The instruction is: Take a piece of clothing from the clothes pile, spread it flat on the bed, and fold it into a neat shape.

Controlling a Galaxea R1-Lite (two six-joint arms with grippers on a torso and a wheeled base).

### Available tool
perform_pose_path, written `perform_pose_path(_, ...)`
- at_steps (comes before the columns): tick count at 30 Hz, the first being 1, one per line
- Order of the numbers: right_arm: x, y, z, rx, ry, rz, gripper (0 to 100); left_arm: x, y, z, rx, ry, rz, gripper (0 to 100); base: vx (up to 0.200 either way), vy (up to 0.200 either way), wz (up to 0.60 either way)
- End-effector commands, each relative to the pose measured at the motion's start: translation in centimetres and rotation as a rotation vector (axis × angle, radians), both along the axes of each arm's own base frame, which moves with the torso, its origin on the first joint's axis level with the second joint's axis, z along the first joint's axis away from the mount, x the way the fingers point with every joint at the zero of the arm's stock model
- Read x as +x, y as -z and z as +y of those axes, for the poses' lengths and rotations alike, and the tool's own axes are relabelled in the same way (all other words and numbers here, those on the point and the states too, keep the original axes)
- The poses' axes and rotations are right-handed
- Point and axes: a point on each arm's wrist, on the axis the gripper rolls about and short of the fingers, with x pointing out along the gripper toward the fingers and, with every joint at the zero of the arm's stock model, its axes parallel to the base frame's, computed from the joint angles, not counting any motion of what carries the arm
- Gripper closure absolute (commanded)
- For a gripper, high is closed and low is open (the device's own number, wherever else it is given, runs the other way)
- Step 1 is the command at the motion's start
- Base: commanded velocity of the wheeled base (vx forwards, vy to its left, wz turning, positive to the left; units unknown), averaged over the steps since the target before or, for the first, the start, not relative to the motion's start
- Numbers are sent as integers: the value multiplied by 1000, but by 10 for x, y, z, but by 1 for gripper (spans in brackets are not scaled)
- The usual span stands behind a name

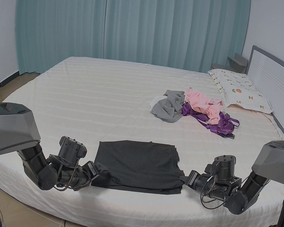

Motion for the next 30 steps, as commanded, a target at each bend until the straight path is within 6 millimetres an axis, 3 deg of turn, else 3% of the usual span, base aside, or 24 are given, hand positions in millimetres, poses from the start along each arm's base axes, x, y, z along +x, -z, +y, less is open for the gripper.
perform_pose_path(1, 0, 0, 0, 0, -1, -1, 100, 7, 10, -2, 33, 6, 2, 0, 0, 0, 0)
perform_pose_path(2, 0, 0, 0, 0, -1, -1, 100, 7, 11, -2, 37, 11, 2, 0, 0, 0, 0)
perform_pose_path(3, 0, 1, 0, 0, 0, 2, 100, 7, 11, -2, 38, 11, 3, 100, 0, 0, 0)
perform_pose_path(30, -1, 2, -1, -3, 6, 11, 100, -8, -5, 13, 35, -19, 0, 100, 0, 0, 0)
